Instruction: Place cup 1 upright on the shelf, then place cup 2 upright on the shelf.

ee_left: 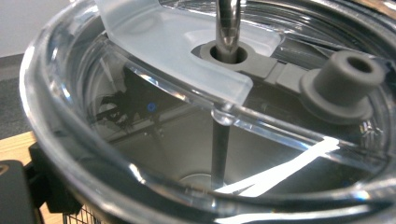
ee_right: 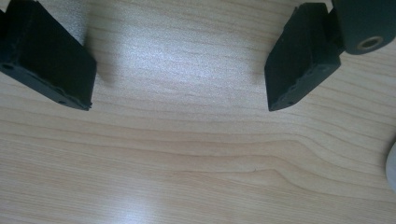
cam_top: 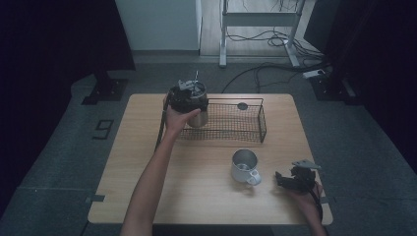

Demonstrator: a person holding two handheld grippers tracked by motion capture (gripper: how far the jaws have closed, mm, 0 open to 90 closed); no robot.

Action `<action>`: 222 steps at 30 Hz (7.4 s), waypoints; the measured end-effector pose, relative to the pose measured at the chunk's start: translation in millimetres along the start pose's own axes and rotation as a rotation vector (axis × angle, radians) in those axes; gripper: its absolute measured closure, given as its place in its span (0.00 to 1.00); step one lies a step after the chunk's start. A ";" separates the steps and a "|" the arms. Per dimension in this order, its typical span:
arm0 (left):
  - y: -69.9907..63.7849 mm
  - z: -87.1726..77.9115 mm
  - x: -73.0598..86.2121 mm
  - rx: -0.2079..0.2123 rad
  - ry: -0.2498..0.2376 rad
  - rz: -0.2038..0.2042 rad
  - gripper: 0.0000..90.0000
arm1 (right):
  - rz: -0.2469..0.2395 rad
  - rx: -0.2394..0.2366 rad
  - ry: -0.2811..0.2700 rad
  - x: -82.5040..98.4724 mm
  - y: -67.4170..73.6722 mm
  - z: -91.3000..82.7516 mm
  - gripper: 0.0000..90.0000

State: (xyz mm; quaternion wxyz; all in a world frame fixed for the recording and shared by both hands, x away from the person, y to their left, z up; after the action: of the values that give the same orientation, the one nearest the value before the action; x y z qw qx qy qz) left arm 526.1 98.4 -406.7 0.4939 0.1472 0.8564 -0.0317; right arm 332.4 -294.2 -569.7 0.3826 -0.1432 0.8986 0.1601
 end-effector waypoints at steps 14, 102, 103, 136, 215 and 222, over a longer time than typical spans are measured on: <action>-6.0 18.2 7.2 -0.016 0.021 0.004 0.04 | 0.000 0.000 -0.001 0.0 -0.1 -0.1 0.10; 8.3 -31.8 44.0 0.044 -0.041 0.027 0.00 | 0.004 0.006 -0.003 0.1 -0.4 -0.4 0.11; 9.0 -35.4 44.8 0.047 -0.043 0.030 0.00 | 0.004 0.006 -0.003 0.1 -0.4 -0.4 0.11; 14.2 -124.6 101.9 0.153 -0.061 0.024 0.04 | 0.007 0.007 -0.002 0.0 -0.2 -0.5 0.11; 11.9 -136.1 220.3 0.125 0.098 0.012 0.08 | -0.034 -0.109 -0.156 -24.0 49.1 -43.5 0.14; 15.2 -138.0 220.0 0.123 0.092 -0.005 0.08 | -0.069 -0.158 -0.184 -33.7 72.2 -49.8 0.14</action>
State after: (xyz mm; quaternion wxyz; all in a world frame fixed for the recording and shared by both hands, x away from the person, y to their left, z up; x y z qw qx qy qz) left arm 311.9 189.0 -523.1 0.4439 0.1762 0.8751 -0.0786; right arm 295.5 -243.8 -499.4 0.4564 -0.1882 0.8388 0.2297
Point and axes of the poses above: each handheld gripper's, and its own axes: z roughly forward along the jaws, x roughly out of its underside, y roughly to its left, the point moved 2 cm from there along z, roughly forward along the jaws, and after that the axes turned 14 degrees about -x, right-handed, at the moved point
